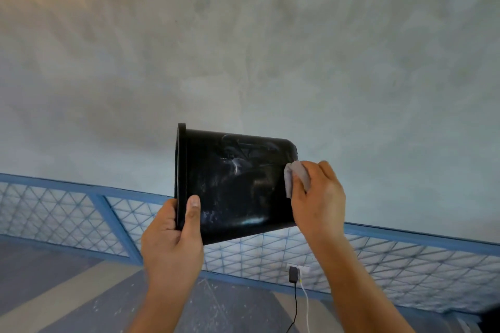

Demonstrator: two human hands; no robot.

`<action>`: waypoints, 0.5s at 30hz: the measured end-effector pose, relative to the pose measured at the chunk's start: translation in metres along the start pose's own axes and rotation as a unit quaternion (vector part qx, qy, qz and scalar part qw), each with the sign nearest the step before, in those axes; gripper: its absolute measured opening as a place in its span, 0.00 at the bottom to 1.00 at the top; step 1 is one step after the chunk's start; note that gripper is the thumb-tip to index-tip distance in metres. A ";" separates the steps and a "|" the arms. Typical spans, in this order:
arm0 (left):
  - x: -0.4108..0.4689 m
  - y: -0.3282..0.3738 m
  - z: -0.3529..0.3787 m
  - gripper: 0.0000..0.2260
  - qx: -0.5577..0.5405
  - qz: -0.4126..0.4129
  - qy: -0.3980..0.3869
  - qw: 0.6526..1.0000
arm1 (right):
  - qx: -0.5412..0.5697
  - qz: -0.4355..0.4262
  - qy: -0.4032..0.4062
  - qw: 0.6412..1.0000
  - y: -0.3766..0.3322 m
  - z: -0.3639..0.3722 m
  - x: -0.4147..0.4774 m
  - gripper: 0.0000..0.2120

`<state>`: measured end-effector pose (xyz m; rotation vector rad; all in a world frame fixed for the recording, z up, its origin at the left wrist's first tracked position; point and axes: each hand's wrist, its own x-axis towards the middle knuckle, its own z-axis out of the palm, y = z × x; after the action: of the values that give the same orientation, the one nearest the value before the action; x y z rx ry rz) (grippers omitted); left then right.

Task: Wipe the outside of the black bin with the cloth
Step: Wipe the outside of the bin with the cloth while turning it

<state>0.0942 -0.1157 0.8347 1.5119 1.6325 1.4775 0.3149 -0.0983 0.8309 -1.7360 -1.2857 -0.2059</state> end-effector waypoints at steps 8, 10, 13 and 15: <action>0.003 0.006 0.006 0.19 -0.012 0.005 -0.005 1.000 | 0.017 -0.103 -0.079 0.991 -0.021 -0.003 -0.042 0.10; 0.006 0.002 0.005 0.22 -0.007 0.008 -0.005 1.000 | -0.003 -0.062 -0.077 0.995 0.001 -0.005 -0.018 0.11; 0.006 0.000 0.008 0.23 -0.007 0.003 -0.010 1.000 | 0.003 0.009 0.005 1.000 0.017 -0.007 0.020 0.07; 0.005 0.002 0.012 0.23 -0.016 0.003 -0.011 1.000 | -0.014 -0.022 -0.005 1.000 0.007 -0.003 0.019 0.08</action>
<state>0.1041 -0.1069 0.8346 1.5114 1.5856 1.4773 0.3305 -0.0881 0.8403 -1.7360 -1.3352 -0.2417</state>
